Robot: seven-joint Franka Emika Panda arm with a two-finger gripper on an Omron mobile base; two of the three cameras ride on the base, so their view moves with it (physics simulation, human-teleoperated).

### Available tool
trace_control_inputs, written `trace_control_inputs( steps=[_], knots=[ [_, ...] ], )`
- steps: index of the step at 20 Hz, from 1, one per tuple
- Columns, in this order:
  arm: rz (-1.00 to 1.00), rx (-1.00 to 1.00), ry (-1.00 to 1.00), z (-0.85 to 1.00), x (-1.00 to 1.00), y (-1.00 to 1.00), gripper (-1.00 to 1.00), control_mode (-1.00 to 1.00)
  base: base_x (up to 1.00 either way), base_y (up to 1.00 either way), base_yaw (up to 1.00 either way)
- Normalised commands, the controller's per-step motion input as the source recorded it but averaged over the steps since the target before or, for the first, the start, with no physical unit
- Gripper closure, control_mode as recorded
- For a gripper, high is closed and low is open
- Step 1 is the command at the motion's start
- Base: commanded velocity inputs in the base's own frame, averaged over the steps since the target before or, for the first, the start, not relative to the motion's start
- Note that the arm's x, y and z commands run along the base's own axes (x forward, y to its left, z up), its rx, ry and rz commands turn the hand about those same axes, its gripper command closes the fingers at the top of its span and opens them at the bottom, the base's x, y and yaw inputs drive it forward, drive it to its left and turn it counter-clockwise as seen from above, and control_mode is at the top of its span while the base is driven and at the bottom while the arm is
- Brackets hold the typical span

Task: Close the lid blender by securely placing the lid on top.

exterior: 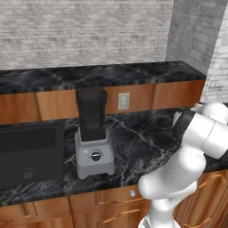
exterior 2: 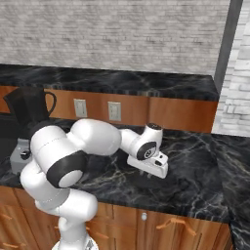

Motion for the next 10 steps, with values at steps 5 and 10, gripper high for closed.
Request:
trace_control_inputs(
  steps=[5,10],
  knots=[
    [0.0,0.0,-0.04,0.62,-0.05,0.22,1.0,-1.0,0.0,0.0,0.0],
    [0.0,0.0,-0.17,1.0,-0.13,0.22,1.0,-1.0,0.0,0.0,0.0]
  ],
)
